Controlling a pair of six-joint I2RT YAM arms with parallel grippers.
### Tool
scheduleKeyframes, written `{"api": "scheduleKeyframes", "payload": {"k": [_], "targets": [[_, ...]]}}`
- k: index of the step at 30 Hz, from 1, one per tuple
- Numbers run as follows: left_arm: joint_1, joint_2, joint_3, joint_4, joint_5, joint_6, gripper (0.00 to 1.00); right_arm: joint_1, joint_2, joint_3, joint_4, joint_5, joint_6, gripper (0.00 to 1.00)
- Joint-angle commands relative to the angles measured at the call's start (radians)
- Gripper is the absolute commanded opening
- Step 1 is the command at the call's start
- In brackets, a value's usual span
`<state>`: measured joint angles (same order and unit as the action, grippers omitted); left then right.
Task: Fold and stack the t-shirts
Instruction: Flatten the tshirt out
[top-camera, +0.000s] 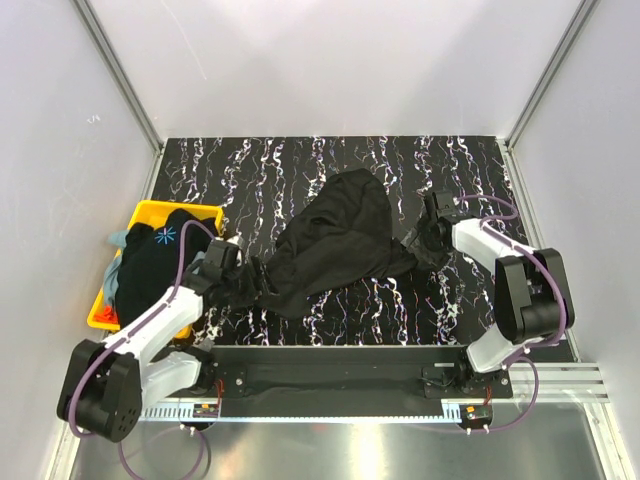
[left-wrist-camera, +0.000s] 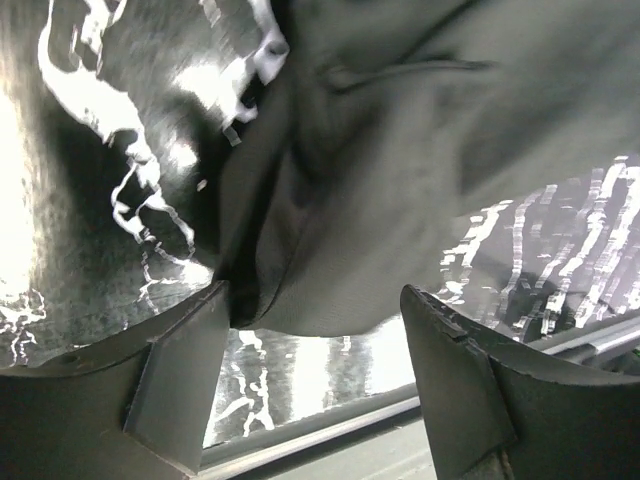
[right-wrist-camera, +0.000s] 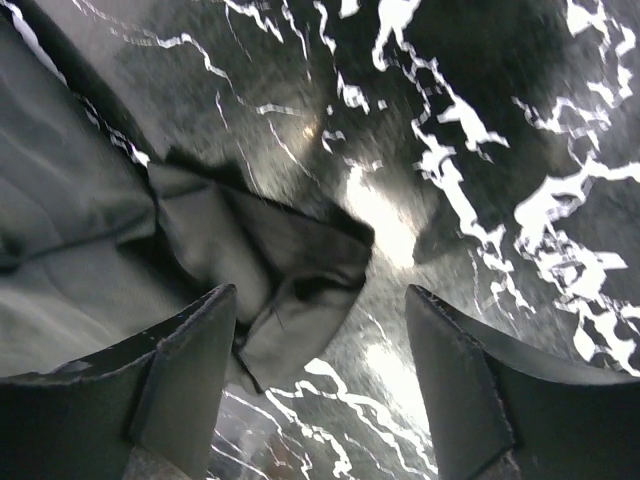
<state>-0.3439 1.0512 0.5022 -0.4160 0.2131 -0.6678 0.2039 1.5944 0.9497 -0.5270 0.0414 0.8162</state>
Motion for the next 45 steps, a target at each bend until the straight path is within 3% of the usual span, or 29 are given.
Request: {"api": "scheduleKeyframes", "payload": {"k": [1, 4, 5, 7, 8, 9, 10, 15, 20, 23, 28, 37, 41, 45], "targets": [[-0.004, 0.009, -0.034, 0.121, 0.000, -0.058, 0.71, -0.009, 0.031, 0.011, 0.082, -0.040, -0.015, 0.74], [-0.004, 0.015, -0.040, 0.183, -0.008, -0.067, 0.62, -0.018, 0.044, 0.003, 0.085, -0.037, -0.019, 0.64], [-0.004, 0.027, -0.027, 0.192, -0.003, -0.069, 0.51, -0.021, 0.042, 0.000, 0.090, -0.034, -0.014, 0.62], [-0.004, 0.061, -0.007, 0.212, 0.012, -0.067, 0.34, -0.029, 0.036, -0.003, 0.105, -0.037, -0.020, 0.47], [-0.004, 0.073, 0.027, 0.212, 0.017, -0.062, 0.17, -0.032, 0.035, 0.001, 0.108, -0.038, -0.028, 0.38], [-0.004, 0.088, 0.050, 0.209, 0.022, -0.058, 0.09, -0.041, 0.032, 0.009, 0.107, -0.038, -0.032, 0.29], [-0.004, 0.120, 0.080, 0.197, 0.025, -0.052, 0.00, -0.050, 0.026, 0.017, 0.108, -0.072, -0.043, 0.00], [-0.003, 0.207, 0.448, 0.010, -0.023, 0.042, 0.00, -0.110, -0.109, 0.151, 0.001, -0.081, -0.063, 0.00], [0.006, 0.228, 0.864, -0.171, -0.164, 0.140, 0.00, -0.123, -0.276, 0.377, -0.159, 0.119, -0.100, 0.00], [0.029, 0.224, 0.990, -0.225, -0.196, 0.155, 0.00, -0.126, -0.355, 0.507, -0.226, 0.223, -0.124, 0.00], [0.080, 0.150, 0.986, -0.251, -0.101, 0.131, 0.00, -0.127, -0.453, 0.606, -0.301, 0.278, -0.155, 0.00], [0.079, -0.016, 0.777, -0.228, 0.192, 0.077, 0.00, -0.129, -0.625, 0.394, -0.392, 0.143, -0.126, 0.00], [0.080, -0.074, 0.725, -0.247, 0.220, 0.070, 0.00, -0.127, -0.646, 0.405, -0.396, 0.105, -0.123, 0.00], [0.079, -0.147, 0.795, -0.331, 0.138, 0.089, 0.00, -0.127, -0.701, 0.432, -0.384, -0.032, -0.101, 0.00]]}}
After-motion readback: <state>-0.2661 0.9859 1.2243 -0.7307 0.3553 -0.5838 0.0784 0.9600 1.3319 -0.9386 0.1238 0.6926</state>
